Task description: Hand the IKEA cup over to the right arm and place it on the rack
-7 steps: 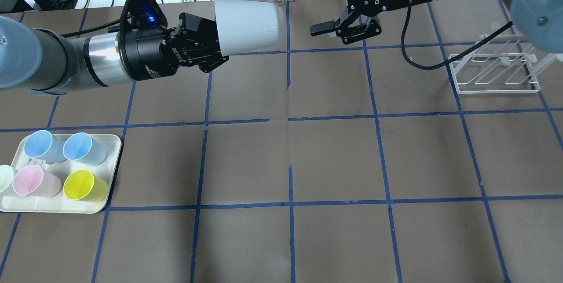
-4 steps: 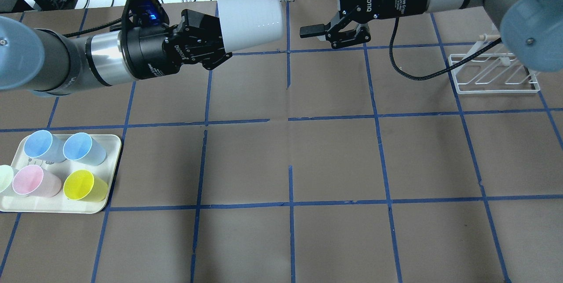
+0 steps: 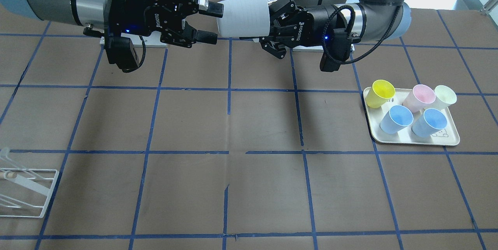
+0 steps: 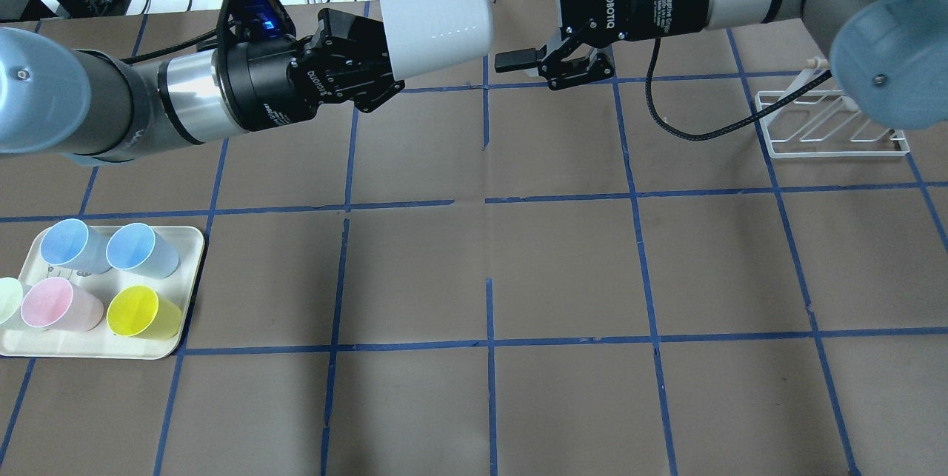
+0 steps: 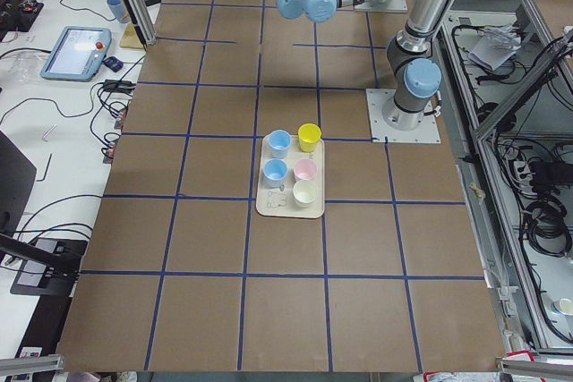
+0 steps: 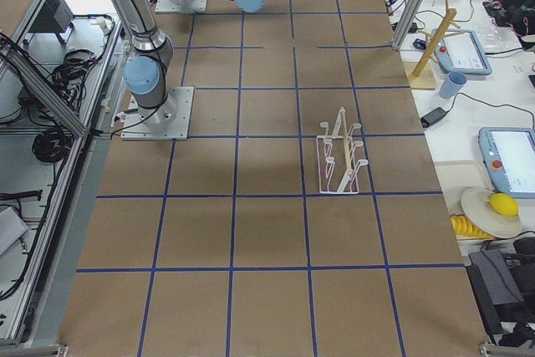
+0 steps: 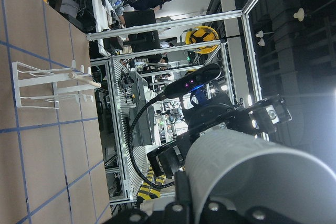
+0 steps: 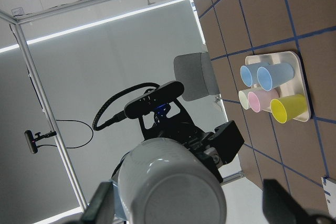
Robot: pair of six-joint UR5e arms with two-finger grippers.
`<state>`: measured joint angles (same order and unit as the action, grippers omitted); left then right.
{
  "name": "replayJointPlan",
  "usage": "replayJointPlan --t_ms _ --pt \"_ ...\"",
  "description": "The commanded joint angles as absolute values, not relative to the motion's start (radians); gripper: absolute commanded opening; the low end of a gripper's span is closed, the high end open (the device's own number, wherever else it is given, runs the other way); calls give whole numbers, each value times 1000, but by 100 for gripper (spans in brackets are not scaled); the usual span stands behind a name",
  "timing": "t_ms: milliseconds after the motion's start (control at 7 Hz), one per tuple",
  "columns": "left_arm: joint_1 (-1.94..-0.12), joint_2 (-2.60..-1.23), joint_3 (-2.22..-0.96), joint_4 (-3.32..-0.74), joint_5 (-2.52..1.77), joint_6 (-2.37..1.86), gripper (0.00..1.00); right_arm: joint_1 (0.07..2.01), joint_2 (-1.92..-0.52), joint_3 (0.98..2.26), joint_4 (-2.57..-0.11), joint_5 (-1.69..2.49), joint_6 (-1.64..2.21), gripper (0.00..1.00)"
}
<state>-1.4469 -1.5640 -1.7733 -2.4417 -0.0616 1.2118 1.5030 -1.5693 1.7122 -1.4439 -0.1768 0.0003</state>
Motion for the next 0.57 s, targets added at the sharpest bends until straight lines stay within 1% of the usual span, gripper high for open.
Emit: replayJointPlan --t_ms 0,429 --pt "-1448 -1568 -1773 -2436 -64 1212 0 1506 -1571 1713 -1448 -166 2 100" --pt "-1448 -1562 -1773 -2434 -63 1212 0 1506 -1569 1718 -1450 -138 -2 100"
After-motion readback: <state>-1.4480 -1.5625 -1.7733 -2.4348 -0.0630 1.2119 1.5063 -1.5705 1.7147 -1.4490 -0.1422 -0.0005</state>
